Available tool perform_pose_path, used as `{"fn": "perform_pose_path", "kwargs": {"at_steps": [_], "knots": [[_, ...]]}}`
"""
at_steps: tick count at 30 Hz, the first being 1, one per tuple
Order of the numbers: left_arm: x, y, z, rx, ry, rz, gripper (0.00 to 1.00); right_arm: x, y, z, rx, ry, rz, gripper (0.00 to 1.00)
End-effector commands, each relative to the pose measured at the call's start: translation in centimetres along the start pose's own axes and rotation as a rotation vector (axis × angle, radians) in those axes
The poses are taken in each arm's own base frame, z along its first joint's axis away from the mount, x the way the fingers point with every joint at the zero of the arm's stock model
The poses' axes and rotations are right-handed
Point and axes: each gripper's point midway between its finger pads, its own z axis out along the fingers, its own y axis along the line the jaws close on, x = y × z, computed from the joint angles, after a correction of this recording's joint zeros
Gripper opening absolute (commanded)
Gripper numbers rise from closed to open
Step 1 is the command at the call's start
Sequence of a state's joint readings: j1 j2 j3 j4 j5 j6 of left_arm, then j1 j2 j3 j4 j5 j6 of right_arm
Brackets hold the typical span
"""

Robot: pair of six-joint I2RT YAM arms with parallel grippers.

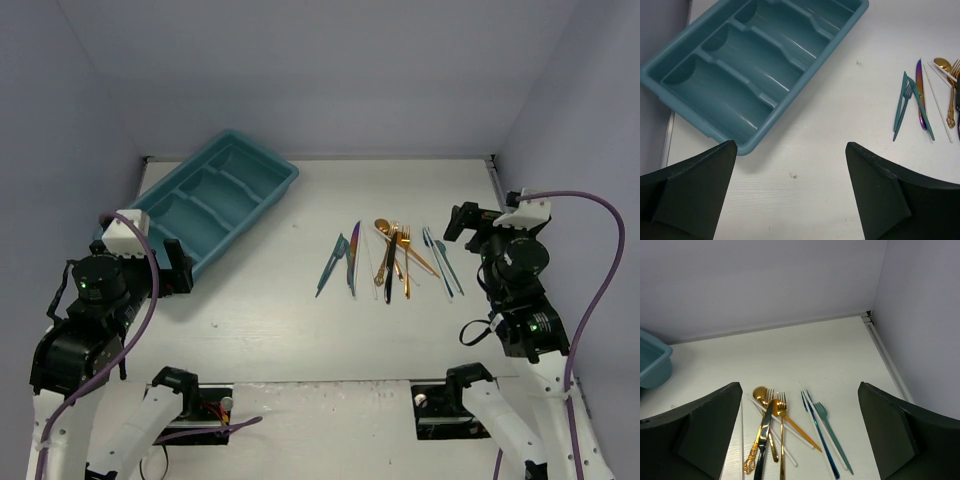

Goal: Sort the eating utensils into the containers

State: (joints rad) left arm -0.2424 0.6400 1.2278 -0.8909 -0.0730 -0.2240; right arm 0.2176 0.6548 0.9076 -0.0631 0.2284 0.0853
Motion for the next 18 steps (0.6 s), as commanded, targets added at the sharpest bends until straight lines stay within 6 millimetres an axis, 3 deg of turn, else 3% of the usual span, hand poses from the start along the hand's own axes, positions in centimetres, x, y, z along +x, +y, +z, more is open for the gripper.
{"fn": "perform_pose_path", "kwargs": {"at_steps": [1, 6, 11, 16, 18], "knots": [[-1.9, -1.1, 0.7, 0.046, -0.039, -0.001, 0.89, -1.5, -0.1, 0.6, 0.027, -0.070, 0.050, 1.00], [-2.3, -1.6, 1.1, 0.061, -0.030, -0.005, 0.89, 0.4, -0.2, 1.3, 0.042, -0.022, 0.048, 1.00], [-2.6, -2.1, 1.9, 0.075, -0.006, -0.008, 0.89, 3.6, 0.2, 2.7, 0.050, 0.071, 0.060, 1.00], [-2.5, -3.0, 2.3, 0.114, 0.017, -0.027, 0.89, 8.2, 0.1, 5.1, 0.129, 0.206, 0.096, 1.00], [-2.4, -3.3, 2.4, 0.125, 0.024, -0.036, 0.89, 10.9, -0.2, 6.2, 0.173, 0.287, 0.083, 1.00]]}}
